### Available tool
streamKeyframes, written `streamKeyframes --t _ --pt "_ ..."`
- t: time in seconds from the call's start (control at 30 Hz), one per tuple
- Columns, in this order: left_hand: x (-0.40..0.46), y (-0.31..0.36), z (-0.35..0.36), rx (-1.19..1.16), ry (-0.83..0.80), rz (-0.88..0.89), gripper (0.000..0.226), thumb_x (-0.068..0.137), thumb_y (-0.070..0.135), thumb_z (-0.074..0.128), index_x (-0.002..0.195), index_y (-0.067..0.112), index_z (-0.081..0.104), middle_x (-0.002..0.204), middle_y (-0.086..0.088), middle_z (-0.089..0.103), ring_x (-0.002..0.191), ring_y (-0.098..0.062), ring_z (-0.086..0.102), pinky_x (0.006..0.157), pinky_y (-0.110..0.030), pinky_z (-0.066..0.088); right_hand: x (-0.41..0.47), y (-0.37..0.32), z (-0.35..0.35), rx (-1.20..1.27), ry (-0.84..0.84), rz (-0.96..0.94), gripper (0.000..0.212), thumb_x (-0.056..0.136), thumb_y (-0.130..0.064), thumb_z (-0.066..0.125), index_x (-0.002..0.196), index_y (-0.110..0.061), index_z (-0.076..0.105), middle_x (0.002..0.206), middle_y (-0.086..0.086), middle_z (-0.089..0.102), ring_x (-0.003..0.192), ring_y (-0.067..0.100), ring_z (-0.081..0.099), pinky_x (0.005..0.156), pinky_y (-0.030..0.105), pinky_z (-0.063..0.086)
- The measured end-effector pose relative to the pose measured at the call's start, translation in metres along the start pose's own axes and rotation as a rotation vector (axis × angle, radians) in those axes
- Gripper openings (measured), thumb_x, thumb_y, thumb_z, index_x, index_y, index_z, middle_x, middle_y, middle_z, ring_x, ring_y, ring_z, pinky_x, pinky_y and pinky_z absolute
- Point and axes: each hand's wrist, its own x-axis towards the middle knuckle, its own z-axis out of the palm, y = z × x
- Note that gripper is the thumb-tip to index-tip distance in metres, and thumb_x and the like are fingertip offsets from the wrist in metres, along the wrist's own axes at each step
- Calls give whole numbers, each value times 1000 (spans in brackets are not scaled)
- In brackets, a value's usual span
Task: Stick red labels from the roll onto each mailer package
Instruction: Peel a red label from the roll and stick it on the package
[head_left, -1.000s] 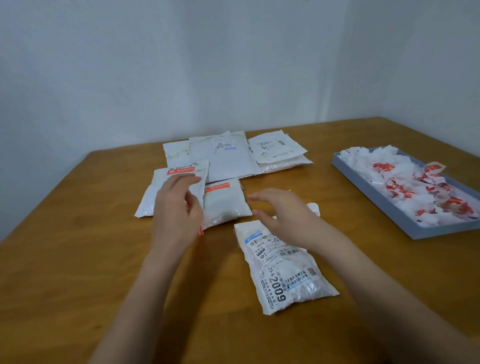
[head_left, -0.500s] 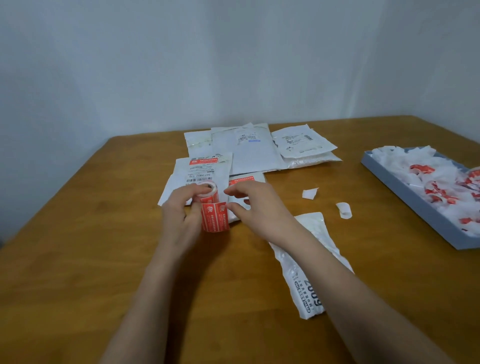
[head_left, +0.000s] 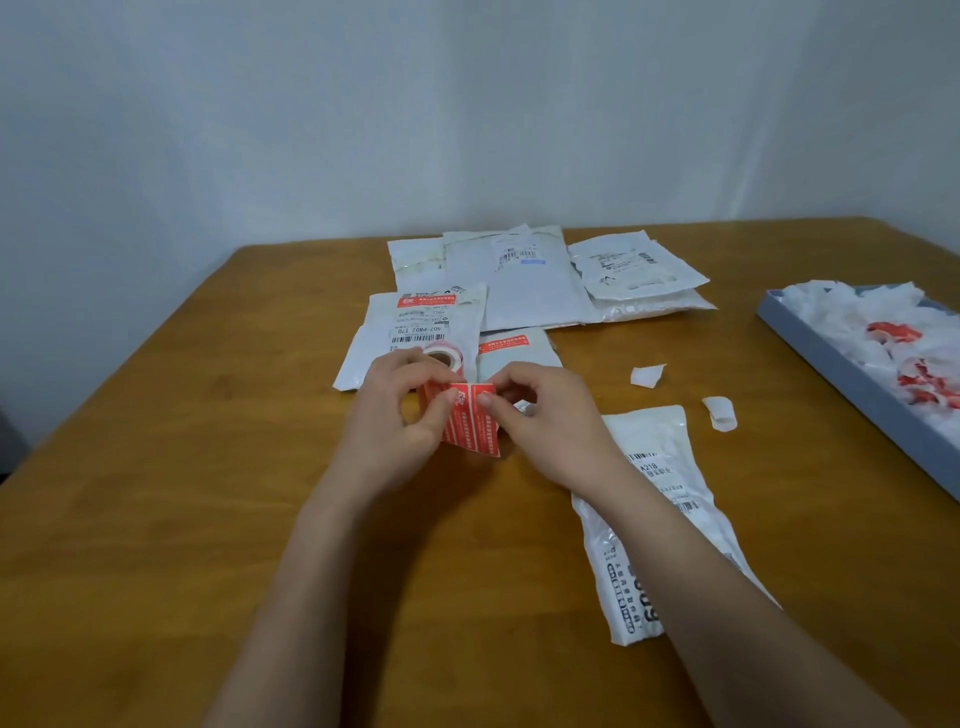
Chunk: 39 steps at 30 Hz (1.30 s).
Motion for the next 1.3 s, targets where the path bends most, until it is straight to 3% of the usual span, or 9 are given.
streamKeyframes --t 0.1,0.3,0.4,0.53,0.73,0.87,0.97,1.13,1.3 --pt "-2 3 4 -8 -2 28 21 84 11 70 85 31 65 112 0 59 116 -11 48 91 -1 29 -2 1 -5 62 -19 20 9 89 -23 66 97 -21 70 83 -4 69 82 7 64 67 16 48" --pt "-4 7 8 -38 -1 40 30 85 11 69 79 39 60 105 -1 58 112 -12 47 93 -14 34 -5 1 -12 87 -26 -7 6 88 -27 68 93 -26 70 83 -5 71 79 4 67 70 27 57" --pt "-3 7 11 -27 0 51 23 85 12 70 83 33 63 106 -2 58 113 -12 46 93 -12 33 -6 0 -12 97 -17 -22 5 87 -29 70 90 -26 70 82 -7 71 77 3 67 67 25 56" --pt "-4 8 13 -35 -5 39 18 86 13 69 86 30 64 110 -4 56 115 -13 45 97 -23 35 -6 0 -12 48 -9 -27 6 87 -28 70 90 -23 71 82 -13 67 78 1 64 64 12 50" --pt "-5 11 16 -39 -2 40 19 86 13 70 84 31 63 108 -2 56 112 -13 45 97 -29 38 -6 -1 -13 -4 -3 -42 8 87 -25 70 91 -19 73 85 -11 68 79 -4 60 70 1 41" --pt "-6 16 17 -101 30 9 33 85 8 69 75 38 59 101 4 54 111 -14 48 95 -25 37 -6 -1 -13 14 1 -28 5 86 -24 70 87 -20 72 82 -14 67 80 -3 61 69 3 42" --pt "-6 18 17 -119 25 -35 29 85 8 69 72 33 62 101 7 54 112 -12 49 92 -20 37 -6 -1 -13 20 -2 -12 8 85 -26 71 87 -19 73 84 -11 69 80 -2 61 69 2 41" --pt "-7 22 16 -171 26 -93 24 86 7 68 74 28 65 104 7 55 112 -9 50 89 -15 38 -7 -1 -10 -16 13 -44 9 85 -30 71 85 -22 72 85 -9 71 82 2 63 75 19 50" --pt "-9 23 14 -233 26 -107 28 86 3 66 71 27 65 104 6 56 109 -5 52 88 -12 37 -9 -1 -7 -76 43 -145 7 85 -28 71 79 -28 67 80 -13 68 85 4 56 79 30 47"
